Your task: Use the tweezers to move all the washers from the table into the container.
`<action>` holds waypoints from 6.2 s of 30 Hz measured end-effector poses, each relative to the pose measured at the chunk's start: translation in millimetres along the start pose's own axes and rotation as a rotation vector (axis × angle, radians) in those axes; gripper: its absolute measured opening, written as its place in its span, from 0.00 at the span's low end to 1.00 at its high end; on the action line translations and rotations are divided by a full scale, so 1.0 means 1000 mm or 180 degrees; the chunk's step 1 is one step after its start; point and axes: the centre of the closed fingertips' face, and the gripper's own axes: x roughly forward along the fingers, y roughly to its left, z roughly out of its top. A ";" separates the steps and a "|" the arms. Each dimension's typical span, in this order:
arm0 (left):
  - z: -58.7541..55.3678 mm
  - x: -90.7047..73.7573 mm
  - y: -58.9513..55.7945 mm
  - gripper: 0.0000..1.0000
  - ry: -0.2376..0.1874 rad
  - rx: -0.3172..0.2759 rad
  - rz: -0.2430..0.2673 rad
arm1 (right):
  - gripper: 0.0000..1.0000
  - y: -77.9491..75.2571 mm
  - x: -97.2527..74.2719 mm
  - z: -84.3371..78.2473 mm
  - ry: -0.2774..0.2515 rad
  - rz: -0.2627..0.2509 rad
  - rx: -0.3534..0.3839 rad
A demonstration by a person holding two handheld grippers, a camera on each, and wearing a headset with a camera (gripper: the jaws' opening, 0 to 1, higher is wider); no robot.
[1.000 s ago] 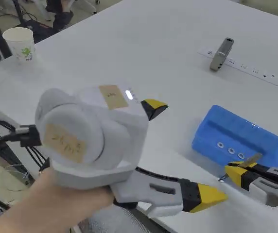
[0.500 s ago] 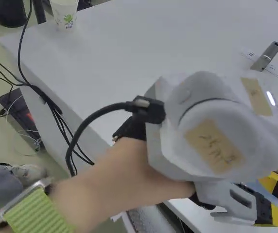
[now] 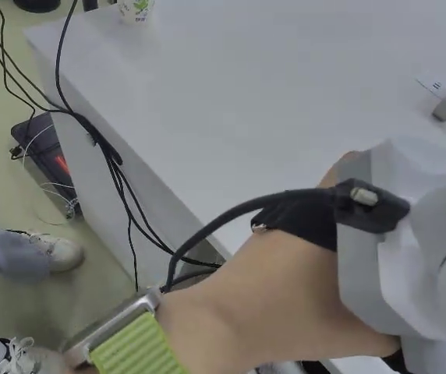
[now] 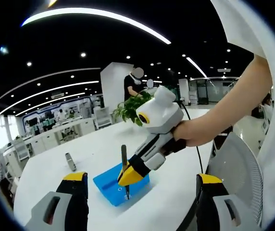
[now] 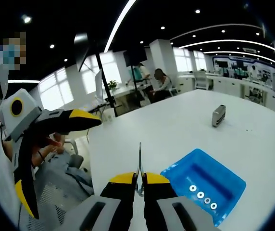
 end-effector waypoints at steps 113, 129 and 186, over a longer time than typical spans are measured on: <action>-0.008 -0.001 -0.002 0.95 -0.0038 -0.0427 -0.0209 | 0.04 -0.082 0.037 -0.004 0.0230 -0.0434 -0.0323; 0.005 0.011 -0.017 0.94 -0.0079 -0.0549 -0.0185 | 0.04 -0.056 -0.003 0.008 0.0012 -0.0325 -0.0337; 0.011 0.080 -0.096 0.09 0.0481 0.0188 -0.1702 | 0.03 0.026 -0.106 -0.115 0.0796 0.0486 -0.1051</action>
